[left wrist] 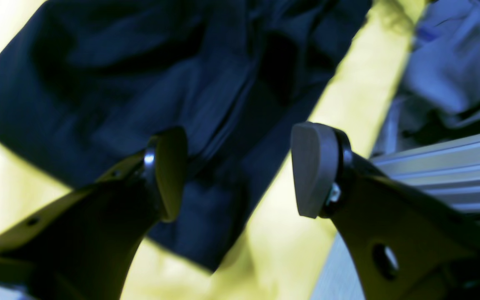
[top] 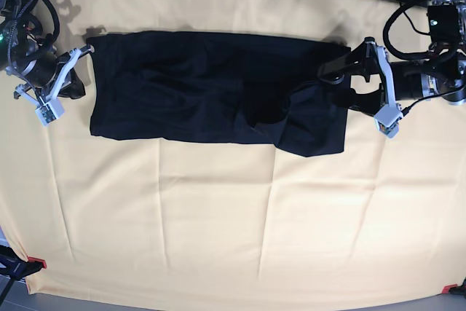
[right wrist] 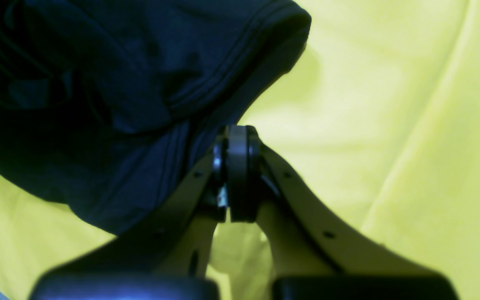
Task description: Fold the T-shirt properly
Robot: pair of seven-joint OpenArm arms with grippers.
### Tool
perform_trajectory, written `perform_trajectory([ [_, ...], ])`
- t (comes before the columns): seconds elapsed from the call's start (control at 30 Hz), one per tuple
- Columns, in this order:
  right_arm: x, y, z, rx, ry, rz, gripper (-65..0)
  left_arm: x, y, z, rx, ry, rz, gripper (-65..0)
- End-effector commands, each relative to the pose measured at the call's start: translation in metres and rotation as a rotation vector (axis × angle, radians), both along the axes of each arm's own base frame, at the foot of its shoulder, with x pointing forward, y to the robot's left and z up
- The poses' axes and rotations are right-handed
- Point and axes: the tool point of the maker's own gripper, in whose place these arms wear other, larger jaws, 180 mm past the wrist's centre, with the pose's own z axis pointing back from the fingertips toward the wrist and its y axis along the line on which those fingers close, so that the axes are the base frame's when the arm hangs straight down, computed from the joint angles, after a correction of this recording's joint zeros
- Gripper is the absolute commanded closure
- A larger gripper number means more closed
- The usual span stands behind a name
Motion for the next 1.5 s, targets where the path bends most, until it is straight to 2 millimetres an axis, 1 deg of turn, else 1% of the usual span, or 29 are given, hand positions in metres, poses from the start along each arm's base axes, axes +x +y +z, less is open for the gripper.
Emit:
perform_trajectory([
  [0.0, 0.008, -0.002, 0.013, 0.003, -0.048, 0.006, 0.0, 0.005, 0.005, 0.006, 0.032, -0.035, -0.008, -40.7],
  [0.07, 0.008, -0.001, 0.013, 0.004, -0.049, 0.006, 0.0, 0.004, 0.013, -0.008, 0.127, -0.020, -0.007, -40.8],
  [0.13, 0.008, -0.001, 0.013, 0.005, -0.051, 0.007, 0.0, 0.002, 0.017, -0.020, 0.195, -0.003, -0.020, -40.8],
  [0.27, 0.008, -0.001, 0.013, 0.005, -0.051, 0.006, 0.0, -0.004, 0.016, -0.036, 0.266, 0.020, -0.052, -40.4],
  [0.3, 0.008, -0.001, 0.013, 0.005, -0.051, 0.006, 0.0, -0.003, 0.014, -0.038, 0.270, 0.016, -0.052, -38.6],
  [0.33, 0.008, -0.001, 0.013, 0.005, -0.051, 0.006, 0.0, -0.002, 0.013, -0.038, 0.266, 0.009, -0.049, -34.9],
  [0.43, 0.008, -0.001, 0.013, 0.004, -0.051, 0.007, 0.0, 0.001, 0.012, -0.035, 0.254, -0.005, -0.042, -16.9],
  [0.47, 0.008, -0.001, 0.013, 0.004, -0.051, 0.007, 0.0, 0.002, 0.012, -0.034, 0.252, -0.007, -0.042, -12.1],
  [0.53, 0.008, -0.001, 0.013, 0.004, -0.051, 0.007, 0.0, 0.003, 0.011, -0.033, 0.245, -0.012, -0.040, -5.1],
  [0.6, 0.008, -0.001, 0.013, 0.005, -0.051, 0.007, 0.0, 0.002, 0.008, -0.031, 0.225, -0.013, -0.042, -0.4],
  [0.7, 0.008, -0.001, 0.013, 0.004, -0.051, 0.007, 0.0, 0.000, -0.003, -0.021, 0.142, -0.013, -0.054, 0.0],
  [0.83, 0.008, -0.001, 0.013, 0.004, -0.051, 0.007, 0.0, -0.006, -0.024, 0.006, -0.051, -0.008, -0.086, 0.0],
  [0.93, 0.008, -0.001, 0.013, 0.004, -0.050, 0.006, 0.0, -0.013, -0.034, 0.013, -0.120, 0.015, -0.119, 0.0],
  [1.03, 0.008, -0.001, 0.013, 0.004, -0.051, 0.006, 0.0, -0.016, -0.033, 0.010, -0.103, 0.026, -0.130, 0.0],
  [1.13, 0.008, -0.001, 0.013, 0.005, -0.051, 0.007, 0.0, -0.014, -0.023, 0.007, -0.051, 0.022, -0.125, 0.0],
  [1.17, 0.008, -0.001, 0.013, 0.005, -0.051, 0.006, 0.0, -0.012, -0.017, 0.006, -0.024, 0.018, -0.117, -0.3],
  [1.2, 0.008, -0.001, 0.013, 0.005, -0.051, 0.006, 0.0, -0.010, -0.011, 0.007, -0.006, 0.013, -0.110, -6.1],
  [1.23, 0.008, -0.001, 0.013, 0.005, -0.051, 0.006, 0.0, -0.008, -0.005, 0.009, 0.008, 0.006, -0.101, -14.0],
  [1.3, 0.008, -0.001, 0.013, 0.005, -0.051, 0.006, 0.0, -0.004, 0.005, 0.014, 0.033, -0.008, -0.085, -32.4],
  [1.33, 0.008, -0.001, 0.013, 0.005, -0.051, 0.006, 0.0, -0.003, 0.010, 0.015, 0.044, -0.012, -0.080, -39.5],
  [1.37, 0.008, -0.001, 0.013, 0.005, -0.051, 0.006, 0.0, -0.002, 0.013, 0.016, 0.055, -0.015, -0.077, -43.5],
  [1.43, 0.008, -0.001, 0.013, 0.005, -0.052, 0.006, 0.0, -0.002, 0.017, 0.015, 0.076, -0.014, -0.076, -44.7],
  [1.47, 0.008, -0.001, 0.013, 0.006, -0.053, 0.007, 0.0, -0.001, 0.020, 0.010, 0.110, -0.014, -0.069, -44.7],
])
